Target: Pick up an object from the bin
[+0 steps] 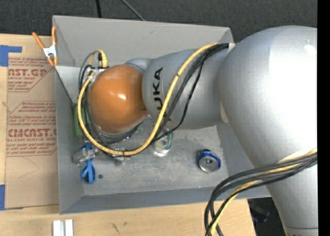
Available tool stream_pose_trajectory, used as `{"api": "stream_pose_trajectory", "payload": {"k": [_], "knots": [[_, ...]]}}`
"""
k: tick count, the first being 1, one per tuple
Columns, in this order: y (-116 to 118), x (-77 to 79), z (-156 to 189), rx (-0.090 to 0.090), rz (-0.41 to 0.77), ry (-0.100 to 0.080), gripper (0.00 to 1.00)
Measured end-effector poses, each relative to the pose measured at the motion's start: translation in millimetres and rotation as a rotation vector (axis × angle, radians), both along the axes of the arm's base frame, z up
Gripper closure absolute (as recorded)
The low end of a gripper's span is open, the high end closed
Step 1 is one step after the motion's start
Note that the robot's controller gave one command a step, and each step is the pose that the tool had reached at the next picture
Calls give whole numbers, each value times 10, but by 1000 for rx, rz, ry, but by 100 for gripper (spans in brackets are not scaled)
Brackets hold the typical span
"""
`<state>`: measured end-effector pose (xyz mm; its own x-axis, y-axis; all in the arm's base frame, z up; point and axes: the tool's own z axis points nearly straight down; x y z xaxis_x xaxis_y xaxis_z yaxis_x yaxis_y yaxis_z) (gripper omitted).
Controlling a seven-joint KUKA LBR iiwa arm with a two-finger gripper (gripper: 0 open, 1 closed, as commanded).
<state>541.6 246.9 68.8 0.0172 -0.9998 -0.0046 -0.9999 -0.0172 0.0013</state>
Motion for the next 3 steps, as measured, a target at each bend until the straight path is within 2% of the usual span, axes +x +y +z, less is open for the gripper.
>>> {"api": "stream_pose_trajectory", "payload": {"k": [1, 2, 3], "knots": [[9, -3, 0, 2, 0, 0, 100], [19, 0, 161, 1, -3, -3, 100], [42, 14, 930, 2, -5, -10, 100]]}}
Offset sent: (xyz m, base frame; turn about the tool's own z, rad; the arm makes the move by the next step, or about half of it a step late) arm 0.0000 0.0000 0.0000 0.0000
